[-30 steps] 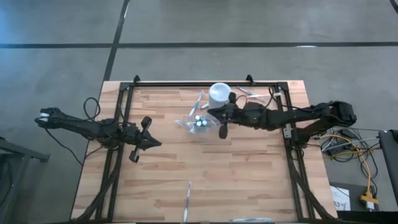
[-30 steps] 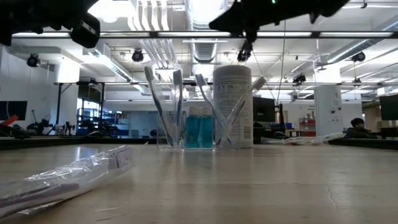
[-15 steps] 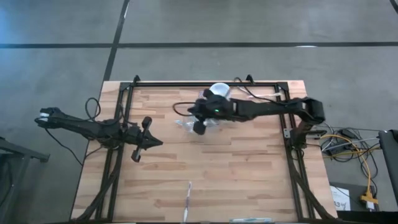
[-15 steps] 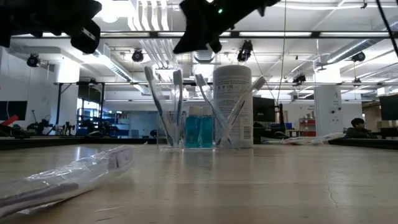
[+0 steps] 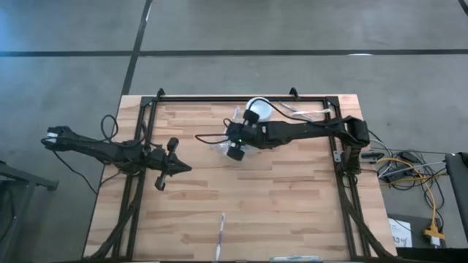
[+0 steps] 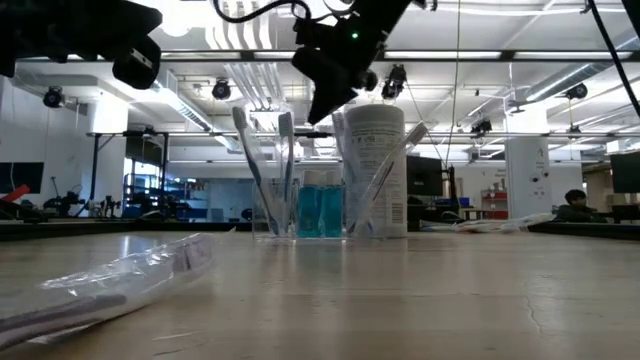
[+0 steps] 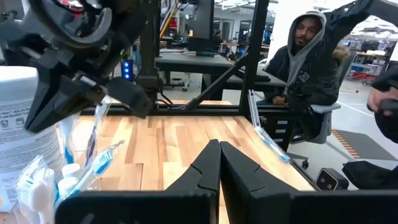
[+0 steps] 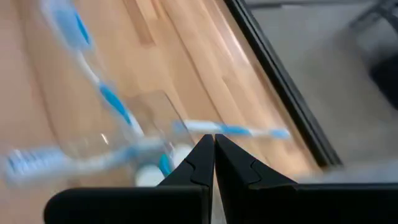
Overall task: Pick & Place toothbrushing station
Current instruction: Put the violet toothbrush into the transparent organizer
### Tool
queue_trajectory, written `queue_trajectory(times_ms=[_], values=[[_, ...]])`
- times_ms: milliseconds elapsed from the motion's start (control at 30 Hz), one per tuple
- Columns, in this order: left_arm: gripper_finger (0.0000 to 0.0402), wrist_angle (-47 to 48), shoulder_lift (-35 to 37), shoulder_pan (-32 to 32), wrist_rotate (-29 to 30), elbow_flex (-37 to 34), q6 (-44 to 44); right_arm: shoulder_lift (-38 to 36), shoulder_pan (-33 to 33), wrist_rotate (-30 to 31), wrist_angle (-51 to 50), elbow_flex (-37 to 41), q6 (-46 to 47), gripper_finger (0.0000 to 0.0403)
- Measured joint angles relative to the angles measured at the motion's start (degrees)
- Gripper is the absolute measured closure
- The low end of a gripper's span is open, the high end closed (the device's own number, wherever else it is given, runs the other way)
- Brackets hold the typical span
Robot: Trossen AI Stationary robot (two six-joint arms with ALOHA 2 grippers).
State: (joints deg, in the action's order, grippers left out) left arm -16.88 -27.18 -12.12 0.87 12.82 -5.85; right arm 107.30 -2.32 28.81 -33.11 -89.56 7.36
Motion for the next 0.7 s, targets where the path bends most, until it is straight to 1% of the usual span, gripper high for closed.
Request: queue_trajectory(times_ms=[100, 200, 267, 500, 600, 700], values=[[0.0394, 0.0, 0.1, 0.0, -0.1, 0.0, 0.4, -1.4, 0.6, 4.1, -5.5, 0.0, 2.3, 0.0394], [0.0394, -0.1, 0.4, 0.0, -0.1, 0.0, 1.0, -3.2, 1.6, 7.6, -8.2, 0.3, 3.7, 0.0394], [0.0394, -0.1, 0.5, 0.0, -0.2, 0.0, 1.1, -4.7, 2.2, 8.8, -9.7, 0.4, 4.6, 0.0394], [0.0394, -0.2, 1.0, 0.0, -0.2, 0.0, 1.0, -8.0, 3.1, 13.1, -19.4, 2.1, 10.7, 0.0394], [0.0394, -0.3, 1.2, 0.0, -0.2, 0.0, 1.1, -9.5, 3.8, 18.9, -21.3, 3.3, 11.5, 0.0394], [0.0394, -0.5, 1.6, 0.1, -0.2, 0.0, 1.5, -13.0, 6.0, 25.1, -21.4, 4.3, 10.2, 0.0394]])
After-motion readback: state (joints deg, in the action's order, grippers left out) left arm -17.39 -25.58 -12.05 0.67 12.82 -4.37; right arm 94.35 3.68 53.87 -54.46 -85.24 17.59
